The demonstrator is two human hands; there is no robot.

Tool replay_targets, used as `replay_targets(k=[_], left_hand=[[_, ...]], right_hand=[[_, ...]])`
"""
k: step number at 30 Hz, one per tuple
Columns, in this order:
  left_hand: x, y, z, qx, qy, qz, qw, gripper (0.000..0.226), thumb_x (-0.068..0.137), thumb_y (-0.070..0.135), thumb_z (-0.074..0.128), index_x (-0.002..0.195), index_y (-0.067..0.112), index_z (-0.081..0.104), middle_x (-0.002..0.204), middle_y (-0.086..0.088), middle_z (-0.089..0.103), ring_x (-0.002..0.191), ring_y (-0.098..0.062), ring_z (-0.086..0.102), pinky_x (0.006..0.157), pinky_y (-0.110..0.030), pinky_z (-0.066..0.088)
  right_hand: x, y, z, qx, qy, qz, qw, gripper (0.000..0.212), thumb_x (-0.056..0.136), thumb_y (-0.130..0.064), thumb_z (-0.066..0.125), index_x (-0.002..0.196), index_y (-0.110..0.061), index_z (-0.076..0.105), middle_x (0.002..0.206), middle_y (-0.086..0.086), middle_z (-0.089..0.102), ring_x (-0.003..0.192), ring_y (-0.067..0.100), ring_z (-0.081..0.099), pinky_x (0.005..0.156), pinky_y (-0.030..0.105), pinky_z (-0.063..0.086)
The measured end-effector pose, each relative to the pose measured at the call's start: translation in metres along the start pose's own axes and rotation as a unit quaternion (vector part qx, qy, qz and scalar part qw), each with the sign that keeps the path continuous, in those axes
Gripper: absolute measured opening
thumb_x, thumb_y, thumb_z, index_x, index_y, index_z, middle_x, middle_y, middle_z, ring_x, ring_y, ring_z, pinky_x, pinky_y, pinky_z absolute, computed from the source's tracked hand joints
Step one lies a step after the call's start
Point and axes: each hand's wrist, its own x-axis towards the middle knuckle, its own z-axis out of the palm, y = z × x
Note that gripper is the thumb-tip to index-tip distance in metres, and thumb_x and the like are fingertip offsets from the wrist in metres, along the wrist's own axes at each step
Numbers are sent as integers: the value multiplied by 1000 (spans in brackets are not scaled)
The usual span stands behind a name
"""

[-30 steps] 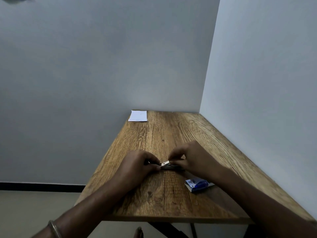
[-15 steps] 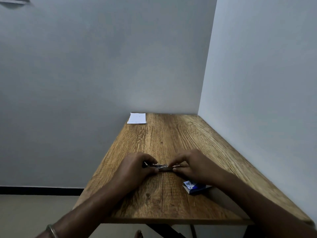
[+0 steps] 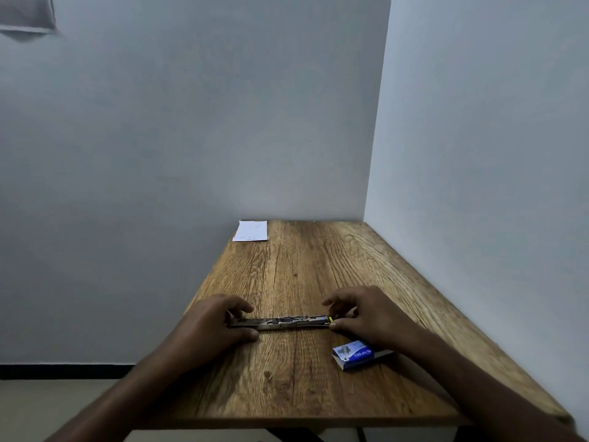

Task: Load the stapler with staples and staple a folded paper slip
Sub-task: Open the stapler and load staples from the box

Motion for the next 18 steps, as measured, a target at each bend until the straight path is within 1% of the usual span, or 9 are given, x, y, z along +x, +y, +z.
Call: replay_targets(k=[2,4,7,9,11,13,16,18], left_hand=[[-4,-12,-12,9,-13,-18,1000,41,71,52,79,107,38,67,101,16,62,91,-2,58,78,-22,52],[-6,-17,-19,12,-21,-21,999,32,73,49,78,102,38,70,100,14,63,91,-5,59,80,-26,54],[-5,-16,-21,-2,-29,-9,1000,17,78,41,77,94,39,70,97,14,66,89,-4,60,76,-22,53],[-4,-14,-20,-34,-30,-17,999,13,80,37,76,92,36,70,93,11,70,89,-4,64,76,-22,54],[-2,-13,-22,-109,-31,-43,993,13,81,35,76,92,30,72,90,4,74,87,-10,68,77,-28,56],[1,-9,-22,-189,-30,-63,980,20,79,35,75,94,23,72,89,-2,76,85,-16,71,77,-34,57],[6,2,-22,-257,-11,-71,964,32,72,38,75,95,17,72,87,-5,76,83,-18,72,69,-28,55],[11,10,-21,-276,-6,-67,959,30,75,36,76,97,16,71,88,-5,77,82,-17,73,67,-26,54]], right_hand=[[0,0,0,0,5,-1,1000,41,76,-18,83,113,-28,70,89,-18,71,86,-11,66,72,5,49],[0,0,0,-1,7,-3,1000,40,76,-19,83,112,-28,70,88,-18,71,85,-10,66,71,6,49],[-1,-2,1,4,6,-8,1000,38,77,-18,82,112,-28,70,87,-19,70,85,-13,65,70,3,48],[-2,-4,0,5,11,-15,1000,36,79,-20,80,112,-28,70,87,-19,69,86,-13,64,71,4,48],[-2,-5,-1,19,19,-14,1000,32,81,-22,78,110,-29,70,90,-18,68,87,-10,64,73,6,50],[-2,-6,-3,56,28,-6,998,27,83,-20,76,107,-32,70,93,-17,69,90,-9,65,74,8,52],[-2,-11,-2,143,55,4,988,22,84,-16,75,99,-31,71,96,-11,72,88,-5,69,69,13,55],[1,-17,1,189,75,4,979,19,84,-15,75,99,-25,72,99,-8,72,88,-1,70,69,15,55]])
